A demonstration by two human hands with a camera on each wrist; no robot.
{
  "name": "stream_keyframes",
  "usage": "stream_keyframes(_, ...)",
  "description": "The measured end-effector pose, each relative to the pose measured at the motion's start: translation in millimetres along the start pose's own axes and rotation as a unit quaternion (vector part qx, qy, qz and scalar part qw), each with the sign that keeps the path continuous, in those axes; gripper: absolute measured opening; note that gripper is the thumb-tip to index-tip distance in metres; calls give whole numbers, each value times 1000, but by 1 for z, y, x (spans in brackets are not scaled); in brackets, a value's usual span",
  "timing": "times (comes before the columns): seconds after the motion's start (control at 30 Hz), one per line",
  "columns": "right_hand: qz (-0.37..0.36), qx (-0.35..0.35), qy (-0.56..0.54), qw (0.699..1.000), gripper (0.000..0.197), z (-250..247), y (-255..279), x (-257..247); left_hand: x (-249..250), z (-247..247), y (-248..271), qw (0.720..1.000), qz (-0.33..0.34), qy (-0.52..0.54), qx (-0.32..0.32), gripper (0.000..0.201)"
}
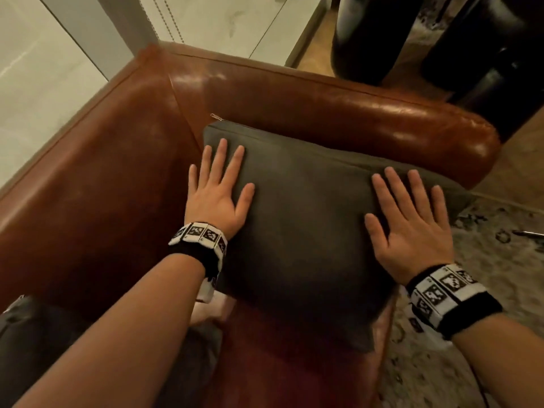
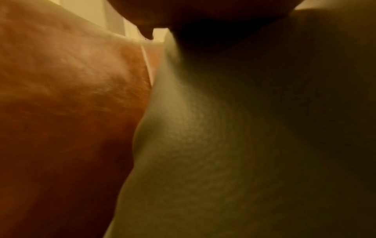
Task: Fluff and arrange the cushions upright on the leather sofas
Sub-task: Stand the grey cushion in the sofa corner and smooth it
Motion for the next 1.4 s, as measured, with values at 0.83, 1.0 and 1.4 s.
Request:
stream_keyframes(0.83,-57,-11,-43,997,61,1,-28,-62,72,-13,-33,970,232,-64,-27,60)
stream_keyframes(1.0,31,36,-10,999,56,-19,-22,27,5,-20,-55,997,65,-29,-16,61)
stream_keyframes(1.4,16,95,-212,973,13,-42,-42,63,-25,-63,-100,998,2,-13,-68,20)
Point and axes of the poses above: each hand's wrist, its own y-axis away from the middle knuckle, its own z-axis out of the palm, x = y × z, the point moved 4 cm from there along -y, towards the middle knuckle, and after that the axes turned 5 degrees about -y, right-handed, at the moved point
